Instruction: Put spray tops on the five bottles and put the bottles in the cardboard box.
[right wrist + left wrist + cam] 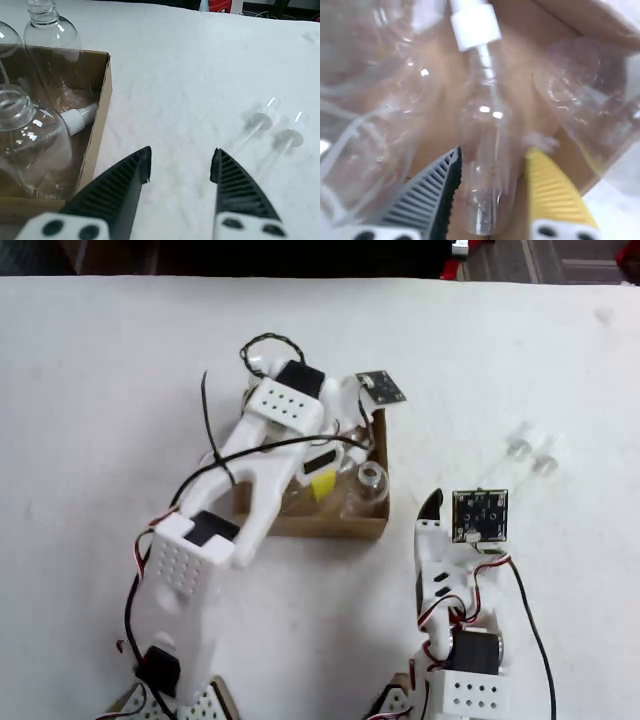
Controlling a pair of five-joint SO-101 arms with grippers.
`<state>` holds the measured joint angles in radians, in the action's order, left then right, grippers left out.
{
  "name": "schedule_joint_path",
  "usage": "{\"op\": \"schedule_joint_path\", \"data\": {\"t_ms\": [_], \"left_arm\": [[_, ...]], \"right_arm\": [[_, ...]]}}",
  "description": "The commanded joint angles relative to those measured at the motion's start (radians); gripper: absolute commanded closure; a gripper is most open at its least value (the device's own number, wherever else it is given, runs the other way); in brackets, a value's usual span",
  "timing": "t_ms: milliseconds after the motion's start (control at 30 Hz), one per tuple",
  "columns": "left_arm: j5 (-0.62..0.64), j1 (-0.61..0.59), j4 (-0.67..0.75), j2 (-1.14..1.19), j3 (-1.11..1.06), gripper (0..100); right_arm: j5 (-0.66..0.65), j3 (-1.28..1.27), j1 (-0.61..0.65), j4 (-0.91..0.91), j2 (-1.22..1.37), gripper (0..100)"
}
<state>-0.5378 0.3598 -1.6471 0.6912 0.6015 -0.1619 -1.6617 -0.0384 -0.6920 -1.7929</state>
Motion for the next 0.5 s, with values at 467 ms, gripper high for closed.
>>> {"op": "schedule_joint_path", "data": {"t_ms": [467], "left_arm": [[0.011,0.028,0.132,0.008,-0.087,73]], "right_arm": [[-0.015,-0.002,0.008,0.001,-0.007,82.2]]}}
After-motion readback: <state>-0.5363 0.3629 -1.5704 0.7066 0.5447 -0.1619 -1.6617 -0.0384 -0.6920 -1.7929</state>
